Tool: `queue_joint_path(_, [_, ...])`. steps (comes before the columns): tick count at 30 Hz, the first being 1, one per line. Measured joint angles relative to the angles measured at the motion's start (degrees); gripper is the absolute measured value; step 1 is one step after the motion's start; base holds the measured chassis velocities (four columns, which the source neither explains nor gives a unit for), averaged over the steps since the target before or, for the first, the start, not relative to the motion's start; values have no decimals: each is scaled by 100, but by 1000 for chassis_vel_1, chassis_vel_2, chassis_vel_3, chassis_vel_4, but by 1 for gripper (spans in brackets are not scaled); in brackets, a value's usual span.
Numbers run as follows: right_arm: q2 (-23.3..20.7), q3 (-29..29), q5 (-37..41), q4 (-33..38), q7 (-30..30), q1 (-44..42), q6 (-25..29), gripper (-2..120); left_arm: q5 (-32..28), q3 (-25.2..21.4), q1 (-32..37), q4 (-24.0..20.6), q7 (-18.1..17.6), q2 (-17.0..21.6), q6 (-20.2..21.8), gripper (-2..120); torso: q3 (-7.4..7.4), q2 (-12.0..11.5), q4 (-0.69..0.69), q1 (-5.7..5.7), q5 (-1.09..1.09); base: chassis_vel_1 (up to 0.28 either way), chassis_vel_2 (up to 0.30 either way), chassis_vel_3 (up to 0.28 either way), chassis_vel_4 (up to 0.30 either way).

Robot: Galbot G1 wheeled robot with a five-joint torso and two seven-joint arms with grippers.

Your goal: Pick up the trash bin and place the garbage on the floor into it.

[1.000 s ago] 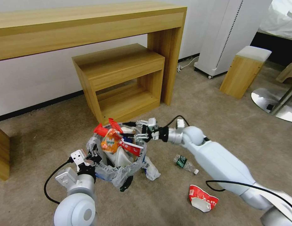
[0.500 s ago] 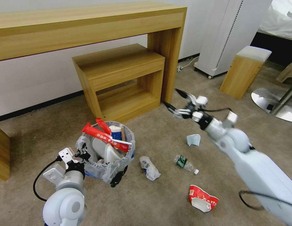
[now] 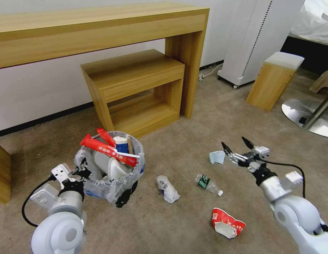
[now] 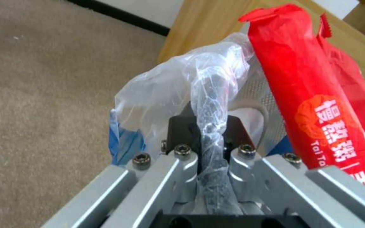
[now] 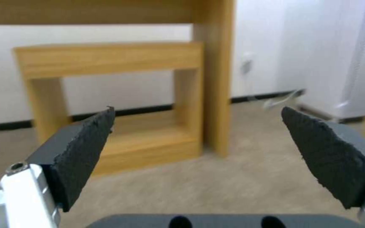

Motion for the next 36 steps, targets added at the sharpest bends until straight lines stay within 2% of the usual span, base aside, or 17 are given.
queue_joint_path(5, [378, 529, -571, 382, 621, -370, 65, 100, -26, -231, 36, -27, 69, 46, -29, 3, 1, 0, 1, 0, 0, 0, 0, 0, 0])
queue_joint_path(9, [626, 968, -777, 551, 704, -547, 362, 100, -18, -376, 40, 2, 138, 49, -112, 3, 1, 0, 0, 0, -1, 0, 0, 0, 0])
queue_joint_path(15, [939, 1061, -805, 588, 656, -581, 499, 100, -24, -387, 81, 14, 154, 34, -143, 3, 1, 0, 0, 0, 0, 0, 0, 0, 0])
queue_joint_path(20, [1091, 894, -945, 483, 540, -572, 528, 100, -29, -420, 120, -7, 155, 40, -153, 3, 1, 0, 0, 0, 0, 0, 0, 0, 0])
queue_joint_path(23, [996, 692, -1113, 414, 516, -589, 313, 100, -29, -424, 143, -23, 157, 43, -157, 3, 1, 0, 0, 0, 0, 0, 0, 0, 0])
queue_joint_path(25, [671, 383, -1394, 291, 428, -666, -120, 100, 3, -405, 166, -38, 157, 38, -164, 3, 1, 0, 1, 0, -1, 0, 0, 0, 0])
queue_joint_path(26, [671, 383, -1394, 291, 428, -666, -120, 100, 3, -405, 166, -38, 157, 38, -164, 3, 1, 0, 1, 0, -1, 0, 0, 0, 0])
queue_joint_path(29, [104, -110, -1651, -7, -157, -698, -822, 100, 113, -331, 199, -60, 157, 19, -173, 3, 1, 0, 0, 0, -2, 0, 0, 0, 0])
queue_joint_path(30, [104, -110, -1651, -7, -157, -698, -822, 100, 113, -331, 199, -60, 157, 19, -173, 3, 1, 0, 0, 0, -2, 0, 0, 0, 0])
queue_joint_path(33, [-242, -686, -2059, -535, -698, -535, -1211, 100, 155, -320, 235, -100, 157, 20, -185, 3, 1, 0, 1, 0, 1, 0, 0, 0, 0])
queue_joint_path(36, [-375, -968, -2170, -722, -768, -481, -1479, 100, 154, -358, 245, -111, 152, 40, -186, 3, 2, 0, 1, 0, 2, 0, 0, 0, 0])
